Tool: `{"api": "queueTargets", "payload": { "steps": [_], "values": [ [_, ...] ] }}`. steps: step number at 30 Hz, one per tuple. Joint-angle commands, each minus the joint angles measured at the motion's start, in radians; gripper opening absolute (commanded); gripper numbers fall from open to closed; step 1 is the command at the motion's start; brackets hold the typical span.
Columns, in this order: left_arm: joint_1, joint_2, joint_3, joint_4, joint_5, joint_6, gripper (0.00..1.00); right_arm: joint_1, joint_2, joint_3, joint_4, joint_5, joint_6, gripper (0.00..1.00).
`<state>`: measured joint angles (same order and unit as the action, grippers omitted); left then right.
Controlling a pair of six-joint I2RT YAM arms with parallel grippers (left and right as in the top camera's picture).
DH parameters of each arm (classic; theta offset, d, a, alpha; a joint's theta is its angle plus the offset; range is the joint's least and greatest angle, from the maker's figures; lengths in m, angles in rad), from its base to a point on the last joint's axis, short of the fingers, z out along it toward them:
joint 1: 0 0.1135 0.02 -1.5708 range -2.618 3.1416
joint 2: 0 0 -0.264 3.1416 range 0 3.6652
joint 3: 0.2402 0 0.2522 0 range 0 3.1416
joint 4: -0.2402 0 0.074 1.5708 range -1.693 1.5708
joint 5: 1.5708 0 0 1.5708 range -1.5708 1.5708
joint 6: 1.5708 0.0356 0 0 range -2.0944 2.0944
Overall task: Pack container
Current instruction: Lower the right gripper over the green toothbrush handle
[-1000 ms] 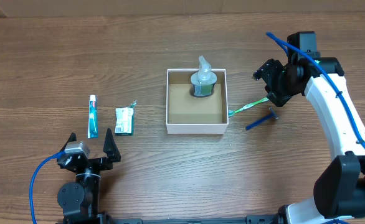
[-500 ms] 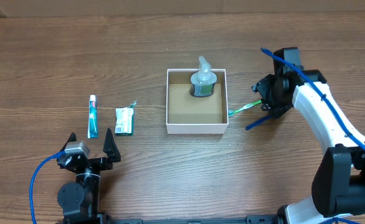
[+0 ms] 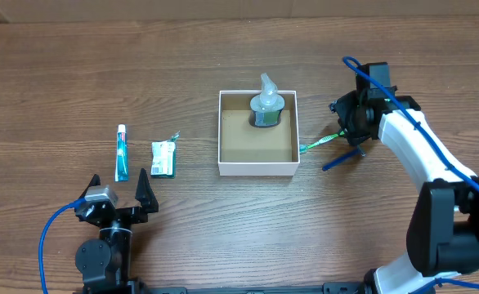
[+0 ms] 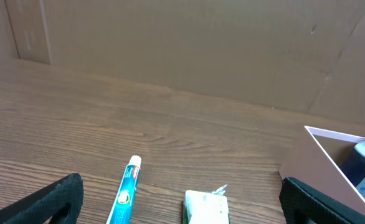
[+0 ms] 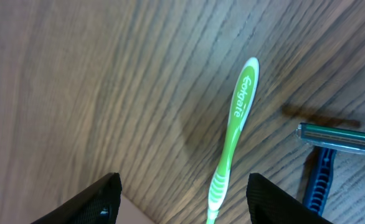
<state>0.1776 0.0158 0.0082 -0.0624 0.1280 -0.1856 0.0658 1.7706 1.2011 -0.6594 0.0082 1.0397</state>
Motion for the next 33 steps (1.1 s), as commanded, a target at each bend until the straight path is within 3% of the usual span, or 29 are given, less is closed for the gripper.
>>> {"api": "queueTargets", "payload": {
  "steps": [1,16,33],
  "values": [
    [0.005,-0.010,-0.003,-0.001,0.014,-0.016,1.00,0.017,0.025,-0.003,-0.005,0.018,-0.018,0.67],
    [0.005,-0.010,-0.003,-0.001,0.014,-0.016,1.00,0.020,0.051,-0.006,-0.051,0.062,-0.019,0.73],
    [0.005,-0.010,-0.003,-0.001,0.014,-0.016,1.00,0.017,0.156,-0.007,0.065,0.049,-0.018,0.78]
  ]
}}
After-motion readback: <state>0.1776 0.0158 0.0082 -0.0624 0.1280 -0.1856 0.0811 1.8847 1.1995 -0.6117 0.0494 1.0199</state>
